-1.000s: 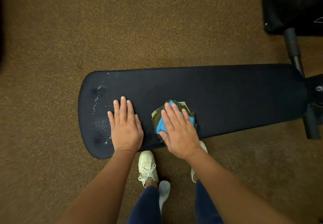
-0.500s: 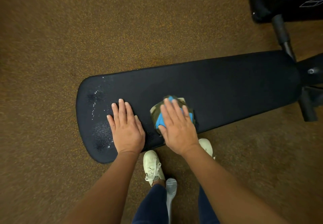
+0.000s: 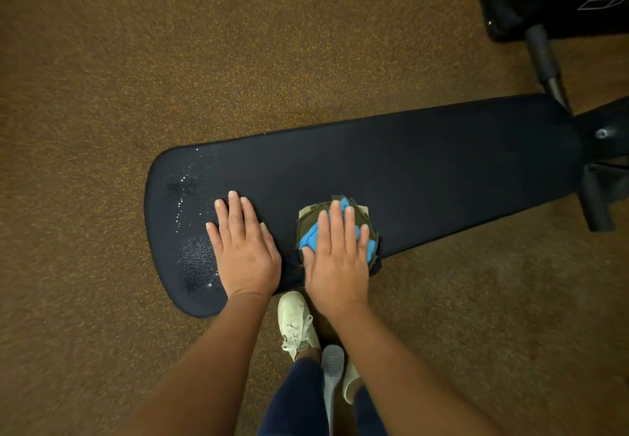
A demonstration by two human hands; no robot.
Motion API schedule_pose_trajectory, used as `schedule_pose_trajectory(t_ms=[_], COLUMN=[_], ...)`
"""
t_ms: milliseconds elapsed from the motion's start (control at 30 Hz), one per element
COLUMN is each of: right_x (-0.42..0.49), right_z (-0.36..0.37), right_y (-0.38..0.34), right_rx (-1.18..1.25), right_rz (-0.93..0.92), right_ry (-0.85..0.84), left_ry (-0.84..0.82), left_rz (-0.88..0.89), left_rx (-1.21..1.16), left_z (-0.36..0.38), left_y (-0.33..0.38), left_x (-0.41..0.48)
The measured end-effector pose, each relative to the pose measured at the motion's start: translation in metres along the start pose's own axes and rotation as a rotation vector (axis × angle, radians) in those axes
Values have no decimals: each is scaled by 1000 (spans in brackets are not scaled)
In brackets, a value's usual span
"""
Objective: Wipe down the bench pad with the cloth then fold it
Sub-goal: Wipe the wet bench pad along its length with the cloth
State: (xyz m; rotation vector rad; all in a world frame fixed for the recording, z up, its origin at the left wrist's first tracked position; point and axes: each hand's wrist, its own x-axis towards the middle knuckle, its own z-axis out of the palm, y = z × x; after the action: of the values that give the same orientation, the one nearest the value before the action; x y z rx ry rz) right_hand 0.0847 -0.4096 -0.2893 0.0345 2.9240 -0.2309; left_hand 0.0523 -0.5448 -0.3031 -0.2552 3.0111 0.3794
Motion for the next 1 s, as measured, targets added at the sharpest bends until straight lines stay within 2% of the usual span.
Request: schedule_pose_trajectory(t_ms=[67,167,233,367,433,567,633,667,767,800,867,1000], right_x=[-8,7,19,5,-6,8,19,19,1,-8,-21,4], right_z=[5,2,-2,-2,0,0,-2,-2,-2,0,3,-3], right_y=[-11,2,22,34,19,14,28,36,44,40,29,40], right_rx=[-11,-40,-47,11,20,-21,-42,-37,3,-11,-57,-93], right_rz=[-48,-307,-372,-26,-7,-361,-442,-394,-87,-51,-143,-526], right_ry=[-21,-62,-38,47,19,-41,-12,8,32,20,-20,-70], left_ry=[7,18,22,22,31,35,38,35,27,28,29,32], left_rz=[-3,0,-8,-9,-12,-6,-9,-10,-8,-7,-5,1], left_rx=[-3,-5,-6,2,1,-4,-2,0,13,16,20,24], left_z=[0,1,1,0,1,2,2,2,0,0,1,0], left_y=[1,0,1,1,1,1,1,1,1,0,0,1], left_x=[0,1,0,1,0,0,0,0,0,0,0,-1])
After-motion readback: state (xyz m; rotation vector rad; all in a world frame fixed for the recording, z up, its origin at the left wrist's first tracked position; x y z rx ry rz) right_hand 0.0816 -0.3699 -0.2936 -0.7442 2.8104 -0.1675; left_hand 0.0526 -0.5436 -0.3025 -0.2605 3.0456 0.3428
